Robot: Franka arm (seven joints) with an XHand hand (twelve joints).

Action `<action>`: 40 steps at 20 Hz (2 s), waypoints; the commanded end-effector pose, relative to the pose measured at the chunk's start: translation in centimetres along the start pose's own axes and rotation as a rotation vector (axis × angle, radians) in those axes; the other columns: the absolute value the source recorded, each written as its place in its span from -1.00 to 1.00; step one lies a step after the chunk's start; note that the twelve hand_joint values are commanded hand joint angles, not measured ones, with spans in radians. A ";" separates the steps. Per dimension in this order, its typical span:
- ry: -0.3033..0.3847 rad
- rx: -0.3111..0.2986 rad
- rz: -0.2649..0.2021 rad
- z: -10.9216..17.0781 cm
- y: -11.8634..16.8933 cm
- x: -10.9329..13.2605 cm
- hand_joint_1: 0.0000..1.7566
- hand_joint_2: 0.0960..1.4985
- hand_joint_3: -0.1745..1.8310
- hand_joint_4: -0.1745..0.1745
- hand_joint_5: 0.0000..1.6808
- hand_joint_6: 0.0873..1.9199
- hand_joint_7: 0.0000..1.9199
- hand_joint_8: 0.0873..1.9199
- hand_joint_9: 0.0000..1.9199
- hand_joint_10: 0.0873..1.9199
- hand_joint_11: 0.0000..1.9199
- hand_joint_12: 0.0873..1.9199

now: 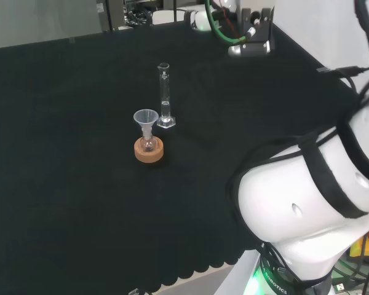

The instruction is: Pick up the graduated cylinder.

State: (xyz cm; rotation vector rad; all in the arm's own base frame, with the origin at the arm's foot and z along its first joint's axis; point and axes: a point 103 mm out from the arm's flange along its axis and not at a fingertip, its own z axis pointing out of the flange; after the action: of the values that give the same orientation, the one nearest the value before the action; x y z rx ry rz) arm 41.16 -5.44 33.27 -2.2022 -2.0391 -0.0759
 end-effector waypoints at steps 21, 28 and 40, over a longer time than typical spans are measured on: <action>0.310 -0.014 -0.220 14.4 6.7 -0.6 -0.61 0.40 -0.58 -0.14 -0.69 -1.00 -0.75 -0.39 -0.47 -0.40 -0.69 0.38; 0.345 0.003 -0.236 16.8 7.7 -0.2 -0.58 0.38 -0.58 -0.14 -0.68 -1.00 -0.74 -0.39 -0.46 -0.41 -0.68 0.38; 0.456 -0.002 -0.237 19.3 7.9 -0.8 -0.57 0.37 -0.58 -0.15 -0.65 -1.00 -0.73 -0.38 -0.45 -0.41 -0.69 0.37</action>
State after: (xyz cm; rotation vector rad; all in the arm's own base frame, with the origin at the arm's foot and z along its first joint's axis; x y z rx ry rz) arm 47.48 -3.51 17.81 -1.7905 -2.0863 -0.4076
